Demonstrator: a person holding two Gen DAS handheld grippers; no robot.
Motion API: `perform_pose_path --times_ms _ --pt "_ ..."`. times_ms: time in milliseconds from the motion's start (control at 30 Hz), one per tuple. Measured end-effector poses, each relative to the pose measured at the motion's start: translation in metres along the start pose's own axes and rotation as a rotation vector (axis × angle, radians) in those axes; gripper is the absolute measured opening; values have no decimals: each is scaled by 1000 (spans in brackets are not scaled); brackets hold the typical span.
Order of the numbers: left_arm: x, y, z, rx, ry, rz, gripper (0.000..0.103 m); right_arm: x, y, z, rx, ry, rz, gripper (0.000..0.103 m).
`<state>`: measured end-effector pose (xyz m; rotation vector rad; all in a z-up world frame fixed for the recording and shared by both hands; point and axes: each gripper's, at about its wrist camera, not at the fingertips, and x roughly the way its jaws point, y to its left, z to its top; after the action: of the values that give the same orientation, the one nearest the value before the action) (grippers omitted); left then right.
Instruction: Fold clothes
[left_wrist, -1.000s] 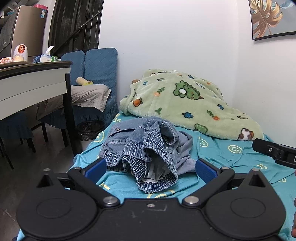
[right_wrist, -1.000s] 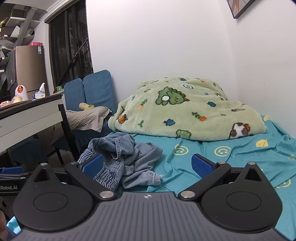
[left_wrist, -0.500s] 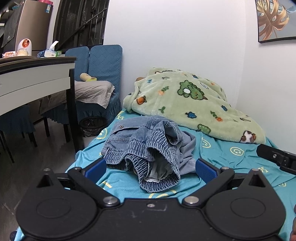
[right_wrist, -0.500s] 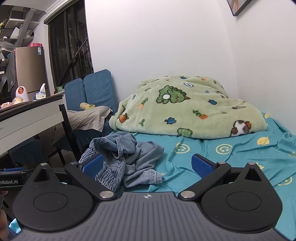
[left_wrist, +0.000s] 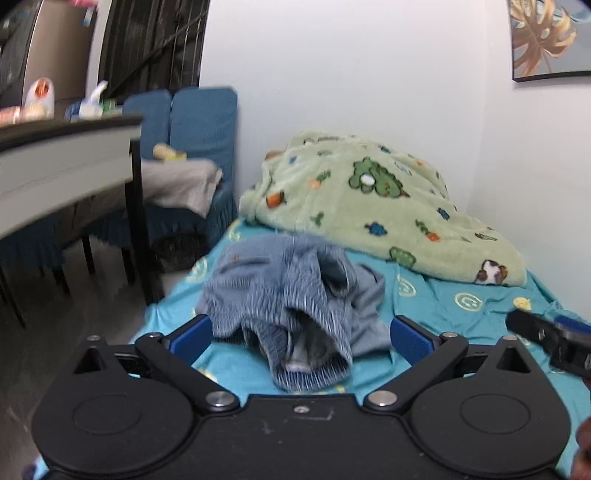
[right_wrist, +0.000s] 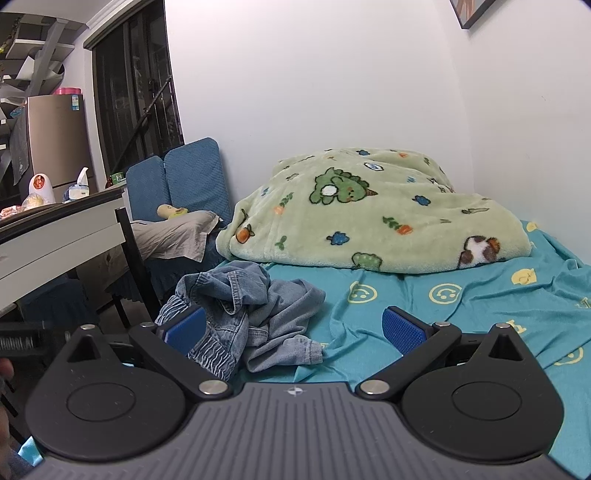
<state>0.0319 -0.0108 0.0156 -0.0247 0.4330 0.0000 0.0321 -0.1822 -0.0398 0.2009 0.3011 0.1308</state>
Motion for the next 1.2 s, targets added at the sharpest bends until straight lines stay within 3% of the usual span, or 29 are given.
perform_pose_path --times_ms 200,433,533,667,800,900,1000,1200 --pt "31 -11 25 79 33 -10 103 9 -2 -6 -2 16 -4 103" --pt "78 -7 46 -4 83 -28 103 20 -7 -12 17 34 -17 103" --pt "103 8 42 -95 137 -19 103 23 -11 -13 38 37 -25 103" --pt "135 49 25 -327 230 -43 102 30 -16 -16 79 57 -27 103" --pt "161 88 9 -583 321 -103 101 38 -20 -19 122 86 -22 103" --pt "177 104 1 -715 364 -165 98 43 -22 -23 156 115 -6 103" --pt "188 106 -5 -779 381 -223 97 47 -21 -27 166 135 5 103" --pt "194 106 -9 -801 384 -212 91 57 -19 -36 162 179 29 102"
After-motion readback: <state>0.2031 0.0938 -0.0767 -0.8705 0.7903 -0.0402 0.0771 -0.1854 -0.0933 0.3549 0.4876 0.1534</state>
